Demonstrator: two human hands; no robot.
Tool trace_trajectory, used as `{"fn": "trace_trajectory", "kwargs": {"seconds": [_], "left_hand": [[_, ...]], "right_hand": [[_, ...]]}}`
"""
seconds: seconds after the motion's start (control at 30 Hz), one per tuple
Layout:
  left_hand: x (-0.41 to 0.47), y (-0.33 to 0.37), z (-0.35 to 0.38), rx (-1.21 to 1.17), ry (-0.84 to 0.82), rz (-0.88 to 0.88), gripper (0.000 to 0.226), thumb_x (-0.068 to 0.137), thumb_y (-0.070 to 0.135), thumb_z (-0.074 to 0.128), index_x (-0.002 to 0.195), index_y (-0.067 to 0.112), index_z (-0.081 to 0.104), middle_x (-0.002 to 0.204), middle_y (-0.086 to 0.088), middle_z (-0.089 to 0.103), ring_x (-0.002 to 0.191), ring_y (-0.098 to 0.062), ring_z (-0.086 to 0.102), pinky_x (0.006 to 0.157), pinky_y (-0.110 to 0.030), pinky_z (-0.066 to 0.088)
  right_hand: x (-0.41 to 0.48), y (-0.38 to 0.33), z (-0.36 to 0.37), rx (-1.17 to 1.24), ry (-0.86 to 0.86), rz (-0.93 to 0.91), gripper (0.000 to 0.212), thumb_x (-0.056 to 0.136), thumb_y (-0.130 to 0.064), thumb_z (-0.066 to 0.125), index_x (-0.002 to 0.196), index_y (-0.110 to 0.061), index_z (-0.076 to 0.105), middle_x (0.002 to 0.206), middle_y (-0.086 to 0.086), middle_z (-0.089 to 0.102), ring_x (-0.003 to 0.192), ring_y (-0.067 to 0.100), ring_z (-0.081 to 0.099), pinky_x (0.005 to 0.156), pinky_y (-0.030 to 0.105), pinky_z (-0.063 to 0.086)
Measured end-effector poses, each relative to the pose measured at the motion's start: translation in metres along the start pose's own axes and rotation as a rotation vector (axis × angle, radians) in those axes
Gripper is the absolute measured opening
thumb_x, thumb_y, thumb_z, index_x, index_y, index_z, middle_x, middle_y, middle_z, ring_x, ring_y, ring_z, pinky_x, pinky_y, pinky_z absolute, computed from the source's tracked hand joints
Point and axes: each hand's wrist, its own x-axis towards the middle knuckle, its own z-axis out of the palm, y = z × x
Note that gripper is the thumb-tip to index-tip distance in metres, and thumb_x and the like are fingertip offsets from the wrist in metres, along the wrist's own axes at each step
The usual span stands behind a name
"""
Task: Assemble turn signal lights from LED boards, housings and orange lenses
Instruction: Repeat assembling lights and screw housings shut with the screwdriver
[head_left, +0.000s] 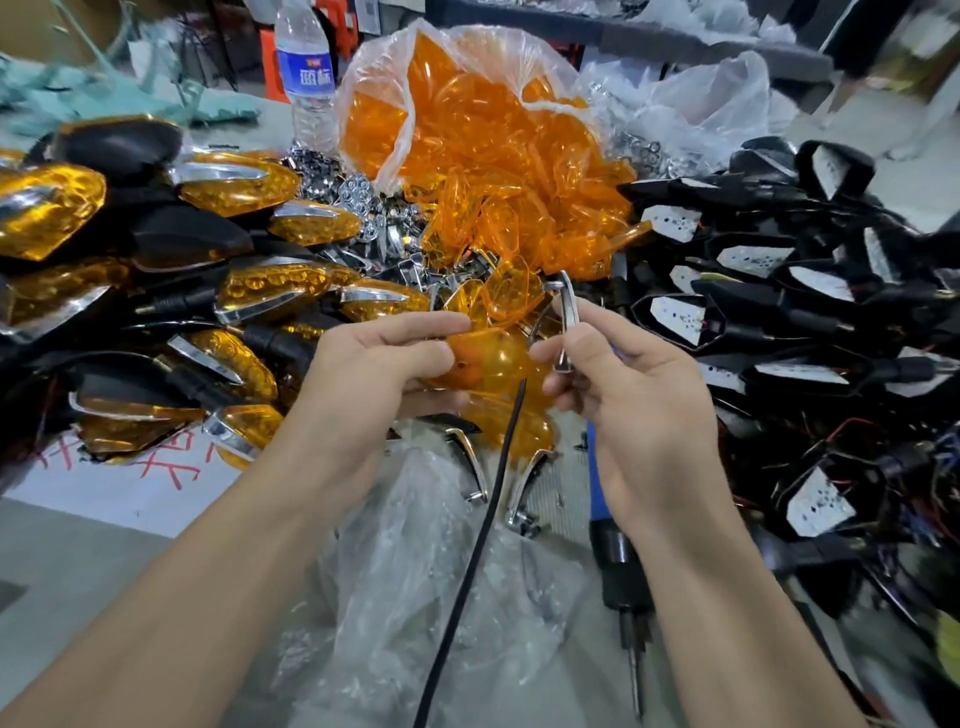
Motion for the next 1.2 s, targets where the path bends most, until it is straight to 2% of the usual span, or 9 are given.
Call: {"fn": "trace_trajectory", "kwargs": {"seconds": [0.2,0.37,0.47,0.57,0.67,0.83,1.0,1.1,1.2], "left_hand": [[0.000,0.002,-0.002,-0.092,-0.113,-0.092,0.031,0.097,-0.006,0.057,0.116,0.010,0.076,0.101,-0.017,0.080,0.083,-0.025,0.079,0.065,-0.026,0.062],[-0.001,0.001,-0.001,0.011,-0.118,-0.073,0.031,0.096,-0.005,0.062,0.118,0.011,0.075,0.096,-0.018,0.080,0.085,-0.026,0.079,0.071,-0.031,0.065],[-0.001,0.001,-0.001,0.019,-0.137,-0.082,0.031,0.097,-0.006,0.061,0.117,0.013,0.076,0.096,-0.017,0.079,0.087,-0.028,0.078,0.073,-0.031,0.065],[-0.001,0.002,-0.003,0.000,-0.138,-0.112,0.031,0.098,-0.006,0.058,0.114,0.010,0.078,0.100,-0.019,0.079,0.091,-0.030,0.079,0.072,-0.031,0.064],[-0.001,0.002,-0.003,0.004,-0.116,-0.118,0.028,0.098,-0.005,0.057,0.110,0.008,0.079,0.100,-0.019,0.079,0.091,-0.029,0.079,0.070,-0.031,0.064],[-0.003,0.000,-0.001,0.056,-0.107,-0.097,0.028,0.097,-0.007,0.059,0.106,0.009,0.081,0.088,-0.016,0.079,0.079,-0.025,0.078,0.066,-0.029,0.064],[-0.003,0.001,-0.005,0.079,-0.096,-0.071,0.031,0.095,-0.006,0.062,0.092,0.014,0.085,0.089,-0.017,0.079,0.076,-0.024,0.077,0.061,-0.026,0.061],[-0.003,0.000,-0.003,0.068,-0.106,-0.031,0.017,0.081,0.012,0.080,0.097,0.016,0.085,0.089,-0.011,0.080,0.074,-0.018,0.075,0.062,-0.023,0.060],[-0.002,-0.001,-0.001,0.038,-0.070,0.027,0.042,0.064,0.014,0.082,0.105,0.013,0.079,0.087,-0.010,0.081,0.070,-0.015,0.075,0.060,-0.021,0.059]], "right_hand": [[-0.001,0.000,-0.003,-0.076,-0.128,-0.031,0.027,0.098,-0.003,0.064,0.114,-0.019,0.079,0.083,0.011,0.076,0.066,0.012,0.058,0.061,0.022,0.048],[-0.003,0.008,0.000,-0.498,-0.042,-0.217,0.033,0.092,-0.008,0.077,0.104,-0.039,0.081,0.095,-0.020,0.079,0.088,0.010,0.076,0.083,0.038,0.063],[-0.004,0.008,0.000,-0.593,-0.058,-0.267,0.034,0.091,-0.011,0.078,0.104,-0.042,0.078,0.101,-0.030,0.075,0.096,-0.006,0.072,0.088,0.022,0.060],[-0.004,0.009,0.001,-0.668,-0.090,-0.274,0.030,0.091,-0.014,0.079,0.105,-0.040,0.079,0.090,-0.042,0.068,0.086,-0.006,0.073,0.075,0.015,0.058],[-0.004,0.009,0.000,-0.727,-0.081,-0.293,0.027,0.091,-0.014,0.080,0.106,-0.037,0.081,0.076,-0.043,0.064,0.085,-0.006,0.072,0.073,0.012,0.056],[-0.004,0.006,0.000,-0.780,-0.111,-0.259,0.026,0.091,-0.013,0.079,0.107,-0.033,0.082,0.083,-0.044,0.063,0.086,-0.005,0.070,0.076,0.014,0.056],[-0.008,0.008,0.005,-0.836,-0.119,-0.266,0.026,0.091,-0.013,0.079,0.106,-0.034,0.082,0.095,-0.031,0.071,0.091,-0.002,0.069,0.084,0.016,0.055],[-0.009,0.009,0.008,-0.870,-0.086,-0.280,0.025,0.092,-0.016,0.078,0.108,-0.034,0.082,0.091,-0.018,0.078,0.083,0.005,0.072,0.078,0.025,0.059],[-0.011,0.010,0.012,-0.802,-0.040,-0.343,0.027,0.088,-0.014,0.081,0.105,-0.034,0.083,0.100,-0.017,0.078,0.088,0.002,0.071,0.084,0.029,0.060]]}}
